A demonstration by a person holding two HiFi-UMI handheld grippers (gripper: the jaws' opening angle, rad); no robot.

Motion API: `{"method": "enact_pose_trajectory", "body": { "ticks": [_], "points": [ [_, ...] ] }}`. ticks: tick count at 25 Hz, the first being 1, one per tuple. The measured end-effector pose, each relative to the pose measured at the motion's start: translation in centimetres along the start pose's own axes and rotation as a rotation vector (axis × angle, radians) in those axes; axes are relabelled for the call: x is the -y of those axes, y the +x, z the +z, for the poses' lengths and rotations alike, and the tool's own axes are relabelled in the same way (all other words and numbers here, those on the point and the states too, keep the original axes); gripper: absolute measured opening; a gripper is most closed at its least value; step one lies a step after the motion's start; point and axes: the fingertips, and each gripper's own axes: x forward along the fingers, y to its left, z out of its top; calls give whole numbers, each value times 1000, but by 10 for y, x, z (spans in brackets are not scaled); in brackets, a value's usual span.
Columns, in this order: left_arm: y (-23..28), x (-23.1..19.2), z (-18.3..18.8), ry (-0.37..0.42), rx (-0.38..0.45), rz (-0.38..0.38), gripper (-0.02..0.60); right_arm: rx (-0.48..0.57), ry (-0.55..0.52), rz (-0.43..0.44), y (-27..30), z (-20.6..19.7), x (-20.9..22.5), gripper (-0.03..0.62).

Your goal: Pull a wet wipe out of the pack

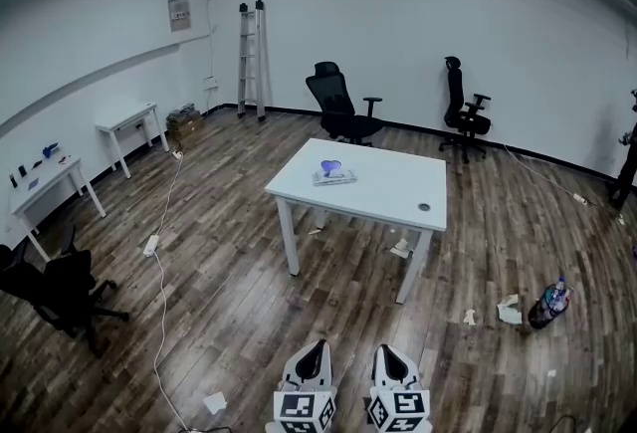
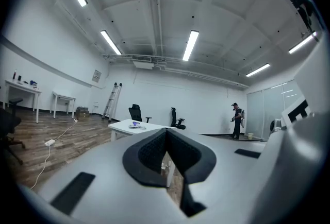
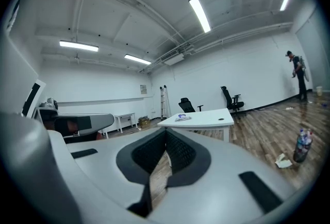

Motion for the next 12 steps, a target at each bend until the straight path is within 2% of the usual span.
{"method": "enact_pose_trajectory", "body": {
  "ticks": [12],
  "points": [
    [70, -33, 10, 12, 4, -23, -2, 10, -8, 1, 75, 24, 6, 8]
  ]
}}
